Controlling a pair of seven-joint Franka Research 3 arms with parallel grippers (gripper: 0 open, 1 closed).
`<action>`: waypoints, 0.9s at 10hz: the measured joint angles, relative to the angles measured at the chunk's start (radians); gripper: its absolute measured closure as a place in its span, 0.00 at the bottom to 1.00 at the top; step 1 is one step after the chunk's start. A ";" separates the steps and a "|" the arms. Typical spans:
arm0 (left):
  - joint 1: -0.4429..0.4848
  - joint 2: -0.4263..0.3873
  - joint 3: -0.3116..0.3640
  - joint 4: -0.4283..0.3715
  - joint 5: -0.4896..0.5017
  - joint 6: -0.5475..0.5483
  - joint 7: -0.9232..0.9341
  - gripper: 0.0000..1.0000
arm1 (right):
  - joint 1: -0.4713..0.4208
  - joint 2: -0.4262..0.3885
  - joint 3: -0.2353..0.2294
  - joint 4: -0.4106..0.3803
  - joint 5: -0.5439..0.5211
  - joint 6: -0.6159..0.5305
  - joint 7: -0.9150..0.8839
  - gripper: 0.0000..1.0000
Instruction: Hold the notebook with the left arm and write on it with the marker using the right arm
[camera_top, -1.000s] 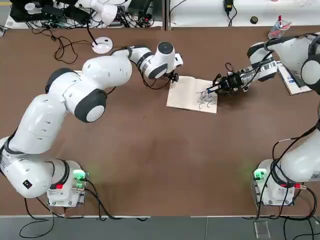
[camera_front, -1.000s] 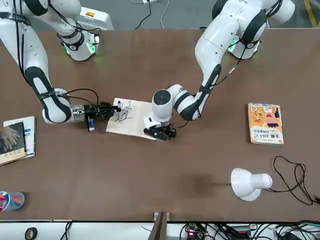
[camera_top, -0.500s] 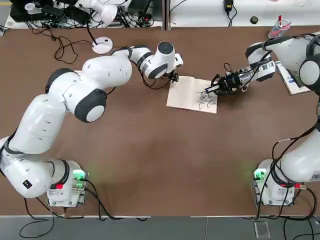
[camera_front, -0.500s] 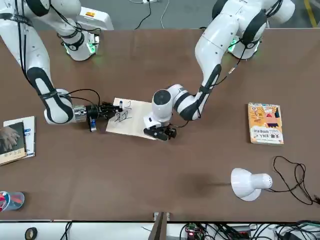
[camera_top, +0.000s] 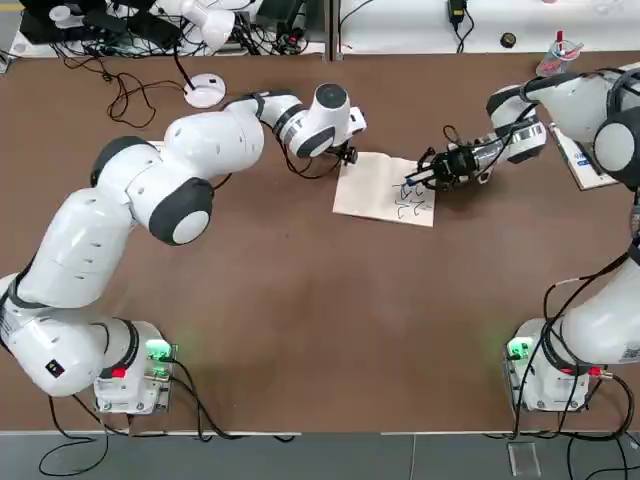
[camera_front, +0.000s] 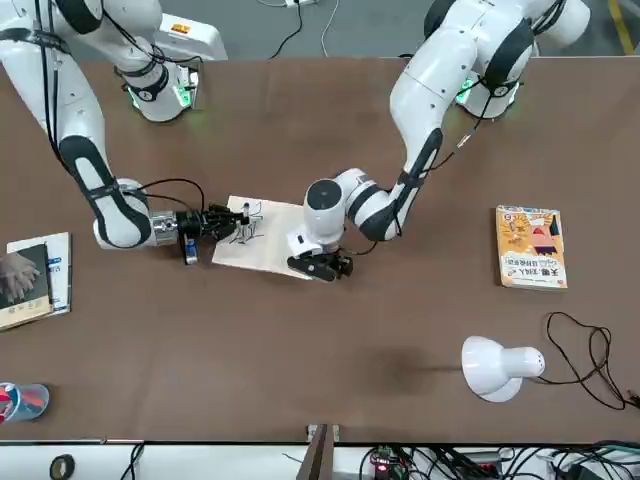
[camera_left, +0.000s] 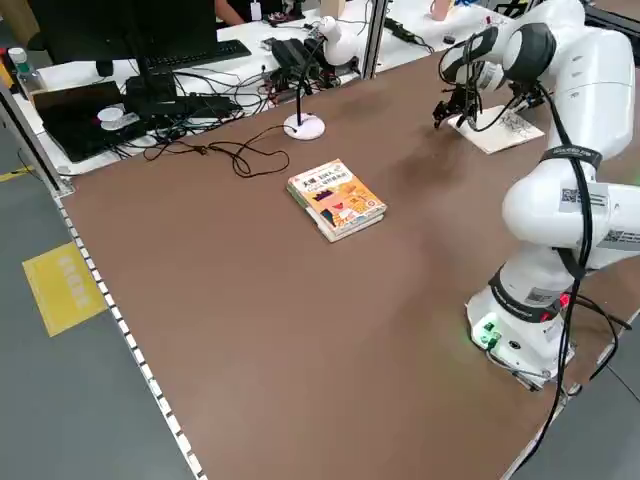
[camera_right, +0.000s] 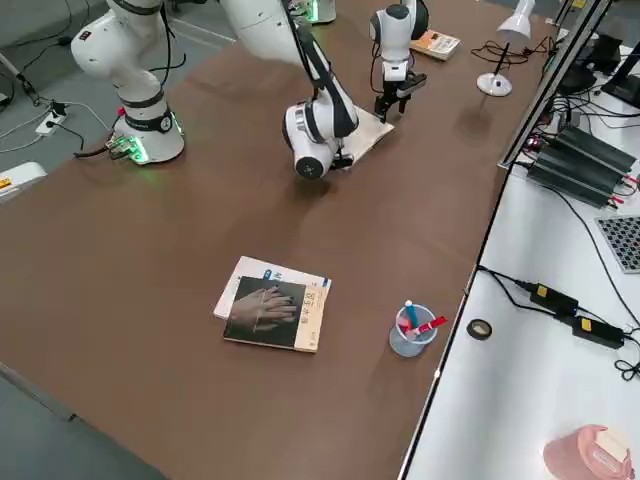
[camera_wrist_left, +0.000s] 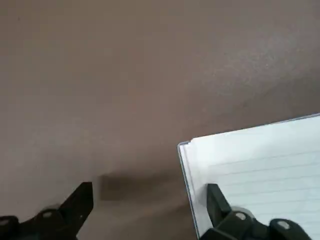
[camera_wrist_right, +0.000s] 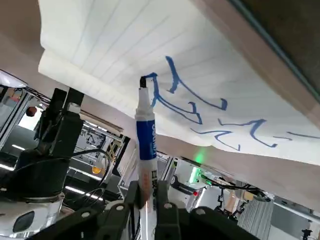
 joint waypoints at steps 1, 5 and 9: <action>0.000 0.000 0.000 0.000 0.000 0.000 0.000 0.00 | 0.004 0.001 0.000 0.000 0.008 0.001 0.000 0.82; 0.000 0.000 0.000 0.000 0.000 0.000 0.000 0.00 | 0.024 0.005 0.000 0.001 0.039 0.002 0.000 0.82; 0.000 0.000 0.000 0.000 0.000 0.000 0.000 0.00 | 0.046 0.010 0.001 0.003 0.068 0.007 -0.002 0.82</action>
